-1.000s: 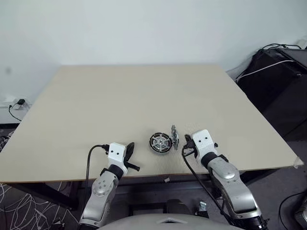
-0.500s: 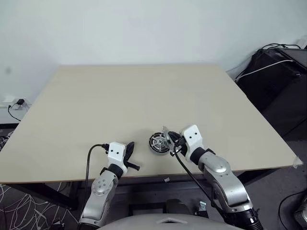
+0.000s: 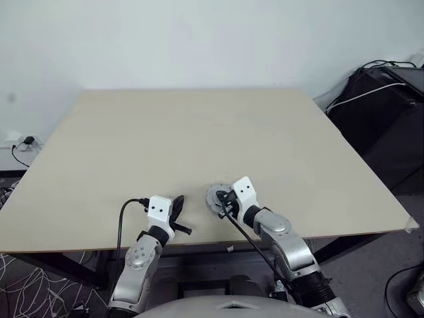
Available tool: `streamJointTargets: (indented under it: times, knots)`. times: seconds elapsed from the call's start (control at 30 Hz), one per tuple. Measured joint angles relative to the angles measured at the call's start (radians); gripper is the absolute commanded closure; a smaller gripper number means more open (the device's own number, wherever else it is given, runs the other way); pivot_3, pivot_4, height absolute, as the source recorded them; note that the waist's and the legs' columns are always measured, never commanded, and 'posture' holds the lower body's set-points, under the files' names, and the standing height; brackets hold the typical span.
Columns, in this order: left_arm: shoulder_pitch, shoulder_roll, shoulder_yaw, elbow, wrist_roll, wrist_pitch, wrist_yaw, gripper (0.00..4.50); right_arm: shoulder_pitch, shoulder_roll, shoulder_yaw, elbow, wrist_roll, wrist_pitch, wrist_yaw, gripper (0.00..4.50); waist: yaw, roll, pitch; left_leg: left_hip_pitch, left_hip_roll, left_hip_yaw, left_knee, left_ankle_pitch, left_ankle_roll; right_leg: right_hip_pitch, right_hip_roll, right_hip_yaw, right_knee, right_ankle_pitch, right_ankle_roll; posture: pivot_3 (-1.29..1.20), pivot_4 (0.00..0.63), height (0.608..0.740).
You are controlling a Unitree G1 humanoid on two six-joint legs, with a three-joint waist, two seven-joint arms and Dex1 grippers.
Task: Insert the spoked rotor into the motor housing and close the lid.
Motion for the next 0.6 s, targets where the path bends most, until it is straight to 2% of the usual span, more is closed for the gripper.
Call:
streamJointTargets:
  times: [0.27,0.4,0.6]
  knots:
    - [0.001,0.000,0.004,-0.001,0.000,0.002,0.000,4.50,-0.002,-0.026,0.001,-0.034,0.003,-0.009,0.020,4.47,0.000,0.000,0.000,0.000,0.000,0.000,0.000,0.000,0.000,0.000,0.000,0.000,0.000,0.000,0.000,0.00,0.000,0.740]
    - [0.002,-0.001,0.003,-0.001,0.001,0.002,0.000,4.50,0.000,-0.074,-0.005,-0.146,0.020,-0.010,0.058,3.60,0.000,0.000,0.000,0.000,0.000,0.000,0.000,0.000,0.000,0.000,0.000,0.000,0.000,0.000,0.000,0.00,0.000,0.740]
    - [0.003,-0.005,0.002,-0.001,0.001,0.002,0.000,4.50,0.000,-0.165,-0.017,-0.184,0.039,-0.007,0.131,1.60,0.002,0.000,0.000,0.000,0.000,0.000,0.001,0.000,0.000,0.000,0.000,0.000,0.000,0.000,0.000,0.00,0.000,0.740]
